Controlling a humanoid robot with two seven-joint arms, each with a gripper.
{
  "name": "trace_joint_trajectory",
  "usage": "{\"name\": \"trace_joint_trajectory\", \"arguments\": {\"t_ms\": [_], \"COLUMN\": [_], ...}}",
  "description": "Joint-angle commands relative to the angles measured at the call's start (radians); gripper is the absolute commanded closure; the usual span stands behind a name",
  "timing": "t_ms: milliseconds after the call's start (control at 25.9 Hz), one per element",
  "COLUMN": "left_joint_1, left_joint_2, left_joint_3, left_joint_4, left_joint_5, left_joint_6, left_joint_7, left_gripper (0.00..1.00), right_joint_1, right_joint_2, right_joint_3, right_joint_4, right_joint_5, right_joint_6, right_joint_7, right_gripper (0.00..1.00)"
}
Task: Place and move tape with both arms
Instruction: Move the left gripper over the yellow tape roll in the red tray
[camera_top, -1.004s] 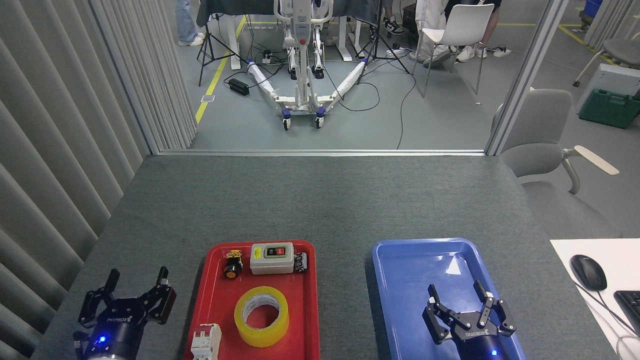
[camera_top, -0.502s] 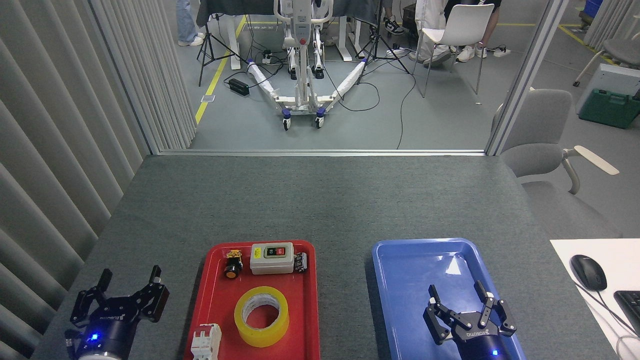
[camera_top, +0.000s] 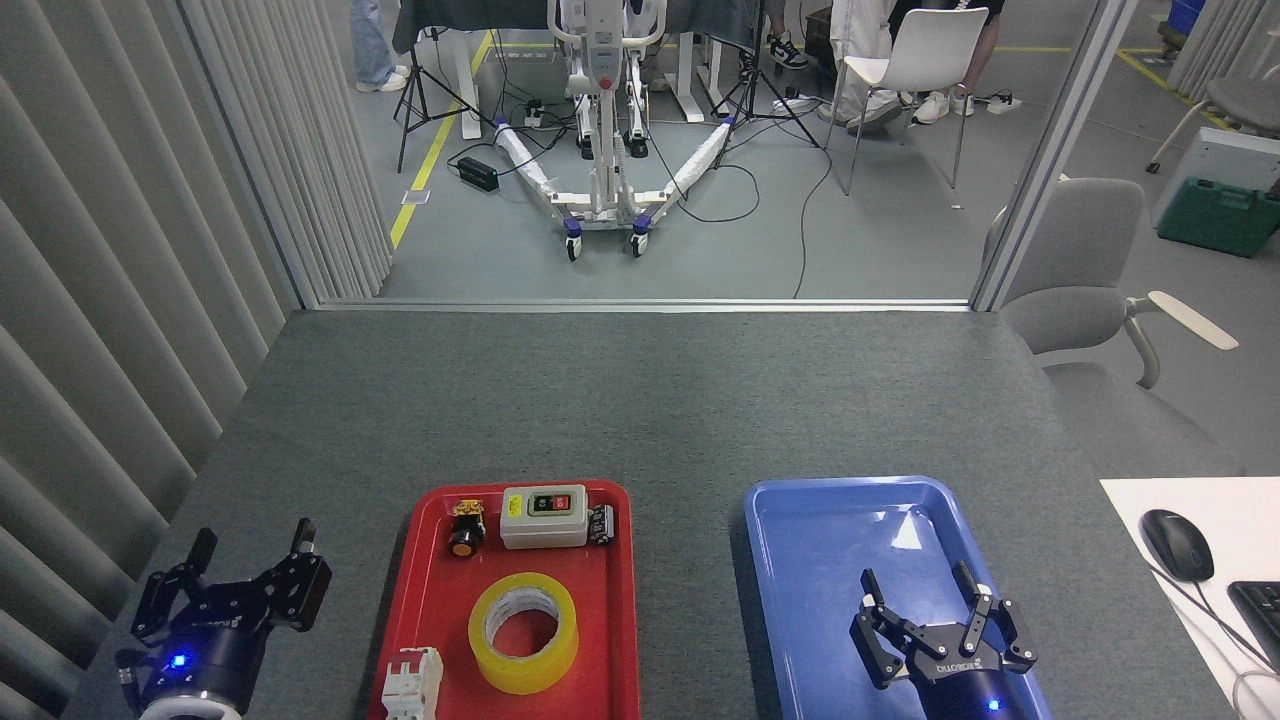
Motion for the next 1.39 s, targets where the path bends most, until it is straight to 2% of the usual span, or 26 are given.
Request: {"name": "trace_joint_trajectory", "arguments": {"t_ms": [0,116,270,347,425,579,656,811,888,1042,1235,1351], "left_joint_1": [0.025,0.039,-0.015,-0.073,-0.125,-0.23,-0.267,-0.379,-0.412,-0.507,-0.59,-0.604], "left_joint_2": [-0.063,-0.04,0.08,0.089,0.104,0.18,0.204,0.207,0.203,0.201,0.192,0.151], "left_joint_3": [0.039,0.029,-0.141,-0.204,-0.248,-0.365,-0.411,-0.57,-0.613,-0.728,-0.822,-0.83], "left_joint_4": [-0.075,-0.13,-0.121,-0.132,-0.13,-0.128,-0.124,-0.096,-0.086,0.033,0.112,0.18], "left_joint_5": [0.004,0.025,0.12,0.122,0.131,0.137,0.15,0.173,0.179,0.243,0.285,0.285], "left_joint_6": [0.0,0.008,0.008,0.005,0.005,0.006,0.008,0.008,0.011,0.011,0.011,0.011], "left_joint_7": [-0.059,-0.066,-0.109,-0.244,-0.454,-0.879,-0.975,-1.004,-1.004,-1.007,-1.088,-1.151], "left_gripper": [0.0,0.0,0.0,0.0,0.0,0.0,0.0,0.0,0.0,0.0,0.0,0.0], "right_joint_1": [0.0,0.0,0.0,0.0,0.0,-0.003,-0.005,-0.006,-0.006,-0.006,-0.006,-0.006], "right_joint_2": [-0.002,-0.003,-0.008,-0.016,-0.017,-0.022,-0.023,-0.025,-0.025,-0.026,-0.025,-0.025], "right_joint_3": [0.0,0.001,0.001,0.001,0.001,0.0,0.0,0.0,0.0,0.0,0.0,0.0], "right_joint_4": [0.001,0.001,0.002,0.002,0.004,0.015,0.016,0.018,0.018,0.018,0.018,0.018], "right_joint_5": [0.0,0.0,0.0,-0.002,-0.002,-0.003,-0.003,-0.003,-0.003,-0.003,-0.003,-0.003], "right_joint_6": [0.0,0.0,0.0,-0.002,0.0,0.0,0.0,0.0,0.0,0.0,0.0,0.0], "right_joint_7": [0.0,-0.008,-0.014,-0.014,-0.014,-0.014,-0.014,-0.018,-0.018,-0.018,-0.018,-0.018], "right_gripper": [0.01,0.01,0.0,0.01,0.0,0.0,0.01,0.0,0.0,0.01,0.0,0.01]}}
